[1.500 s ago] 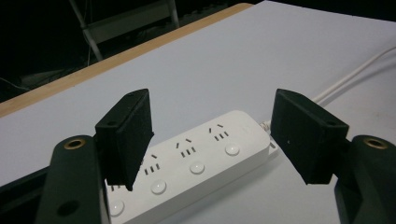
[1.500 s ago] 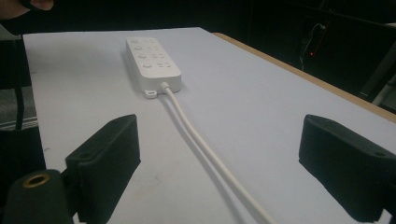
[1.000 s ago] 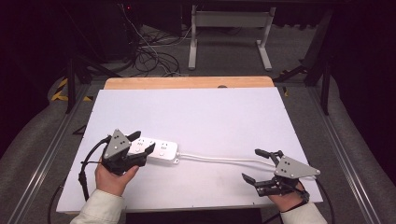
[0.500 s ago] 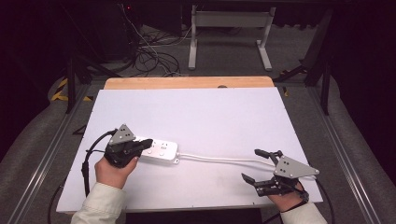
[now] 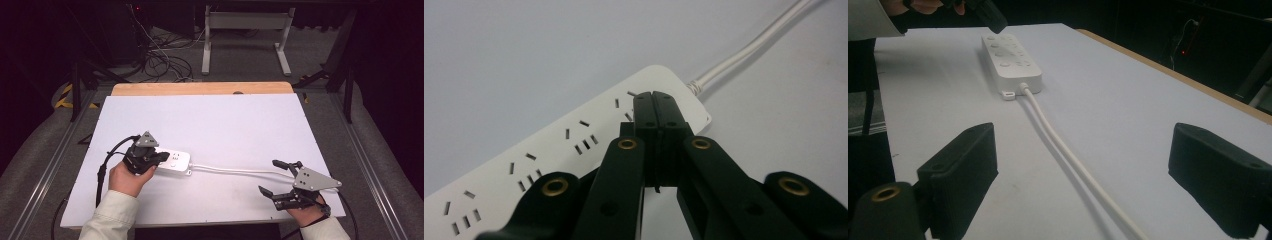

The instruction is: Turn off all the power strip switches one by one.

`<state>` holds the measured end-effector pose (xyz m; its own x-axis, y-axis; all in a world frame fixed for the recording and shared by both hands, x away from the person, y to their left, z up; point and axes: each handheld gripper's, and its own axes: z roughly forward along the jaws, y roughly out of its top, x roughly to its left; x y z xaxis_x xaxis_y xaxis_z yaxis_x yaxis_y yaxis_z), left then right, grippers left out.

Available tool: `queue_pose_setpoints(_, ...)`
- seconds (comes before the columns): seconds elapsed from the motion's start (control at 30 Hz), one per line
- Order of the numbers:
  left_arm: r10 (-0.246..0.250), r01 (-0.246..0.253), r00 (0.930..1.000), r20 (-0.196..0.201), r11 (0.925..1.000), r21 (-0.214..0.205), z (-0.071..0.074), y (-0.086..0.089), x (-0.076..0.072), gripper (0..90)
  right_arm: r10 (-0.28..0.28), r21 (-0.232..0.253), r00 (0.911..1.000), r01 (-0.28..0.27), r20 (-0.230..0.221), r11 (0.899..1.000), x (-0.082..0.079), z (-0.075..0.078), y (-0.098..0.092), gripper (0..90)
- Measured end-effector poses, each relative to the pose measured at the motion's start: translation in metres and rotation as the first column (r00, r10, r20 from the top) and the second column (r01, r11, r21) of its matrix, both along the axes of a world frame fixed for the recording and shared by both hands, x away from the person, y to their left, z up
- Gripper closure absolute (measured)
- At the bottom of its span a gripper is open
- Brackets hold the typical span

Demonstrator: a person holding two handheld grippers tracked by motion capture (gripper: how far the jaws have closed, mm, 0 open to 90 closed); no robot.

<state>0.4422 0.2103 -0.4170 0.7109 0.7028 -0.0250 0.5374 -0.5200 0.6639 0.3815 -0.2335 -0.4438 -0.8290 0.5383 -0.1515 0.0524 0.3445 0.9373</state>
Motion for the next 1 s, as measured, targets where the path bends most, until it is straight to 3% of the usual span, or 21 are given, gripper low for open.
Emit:
queue_pose_setpoints(0.1, -0.011, 0.012, 0.9994, -0.033, 0.9999, 0.013, -0.004, -0.003, 0.005, 90.0, 0.001, 0.0, 1.0, -0.001, -0.001, 1.0, 0.0, 0.0, 0.0, 12.6)
queue_pose_setpoints(0.33, -0.019, 0.018, 0.9929, -0.117, 0.9998, -0.005, -0.011, -0.006, 0.014, 90.0, 0.001, -0.004, 1.0, -0.001, -0.002, 1.0, 0.0, 0.0, 0.0, 12.6)
queue_pose_setpoints(0.53, -0.004, 0.001, 0.9889, -0.149, 0.9998, -0.022, -0.017, -0.006, 0.021, 90.0, 0.004, -0.004, 1.0, -0.004, -0.002, 1.0, 0.0, 0.0, 0.0, 12.6)
queue_pose_setpoints(0.73, 0.001, 0.001, 0.9867, -0.163, 0.9999, 0.013, -0.02, -0.011, 0.022, 90.0, 0.007, -0.003, 0.9999, -0.007, -0.011, 1.0, 0.001, -0.001, 0.0, 12.6)
queue_pose_setpoints(1.0, -0.009, 0.012, 0.986, -0.167, 0.9998, 0.019, -0.023, -0.012, 0.023, 90.0, 0.008, -0.007, 0.9999, -0.008, -0.013, 1.0, 0.001, -0.001, 0.0, 12.6)
